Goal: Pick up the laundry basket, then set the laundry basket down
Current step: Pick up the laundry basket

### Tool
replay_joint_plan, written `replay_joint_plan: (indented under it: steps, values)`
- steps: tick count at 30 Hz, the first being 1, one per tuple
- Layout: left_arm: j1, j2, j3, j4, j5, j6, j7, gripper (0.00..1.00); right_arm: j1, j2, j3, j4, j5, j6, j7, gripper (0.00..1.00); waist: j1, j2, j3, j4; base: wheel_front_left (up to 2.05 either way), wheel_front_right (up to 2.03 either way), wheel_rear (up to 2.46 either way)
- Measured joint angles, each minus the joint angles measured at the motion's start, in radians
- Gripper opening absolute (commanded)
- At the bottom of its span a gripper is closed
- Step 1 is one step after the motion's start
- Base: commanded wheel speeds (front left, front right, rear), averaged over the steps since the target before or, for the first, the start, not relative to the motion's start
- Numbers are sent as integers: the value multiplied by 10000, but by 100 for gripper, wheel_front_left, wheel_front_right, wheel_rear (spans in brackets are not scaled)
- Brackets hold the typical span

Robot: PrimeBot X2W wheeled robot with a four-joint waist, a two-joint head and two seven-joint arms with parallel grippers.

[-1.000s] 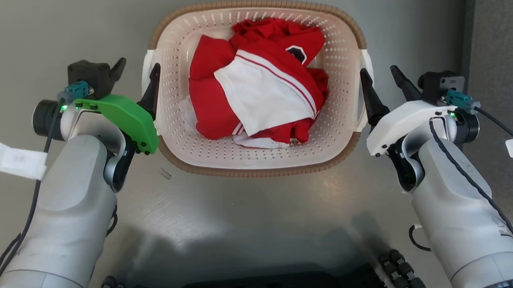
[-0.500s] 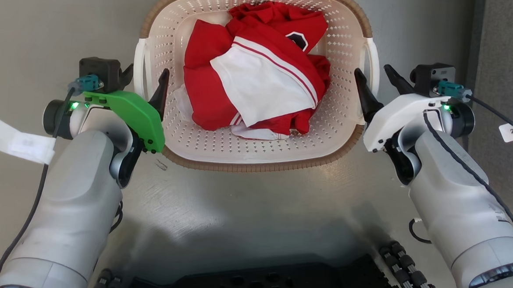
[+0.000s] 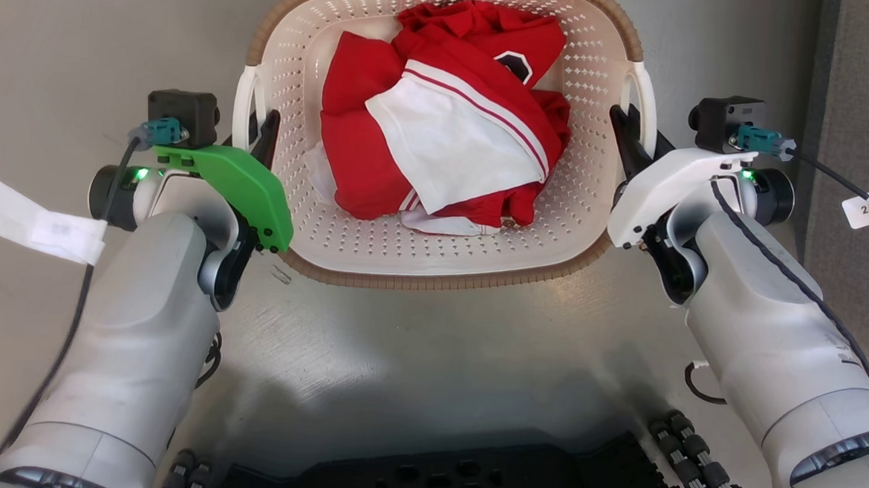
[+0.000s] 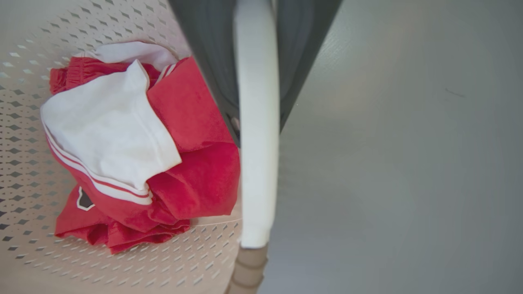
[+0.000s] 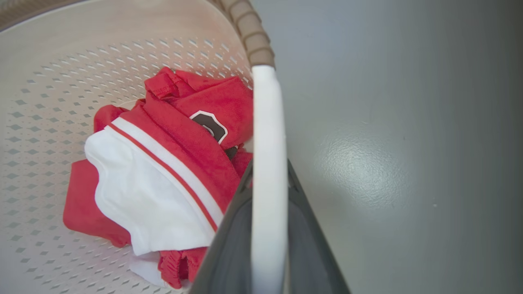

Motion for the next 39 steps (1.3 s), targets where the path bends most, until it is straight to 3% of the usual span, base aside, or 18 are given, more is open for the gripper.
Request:
replay_joint_plan:
  steps: [11,24,39]
  values:
    - [-99,65,-451,458,-591,0,-102,0,-17,0,648,161,569,-2,6,0,0,0,-420,-2,0,0,0]
    - [47,48,-773,1070,-1457,-2,-88,0,253,-2,1423,201,1632,-4,29,0,0,0,-1877,-90,0,0,0]
    - [685,4,-1198,1676,-2374,-4,640,0,664,0,2301,389,2711,-13,1369,0,-1,0,-3979,-274,0,0,0]
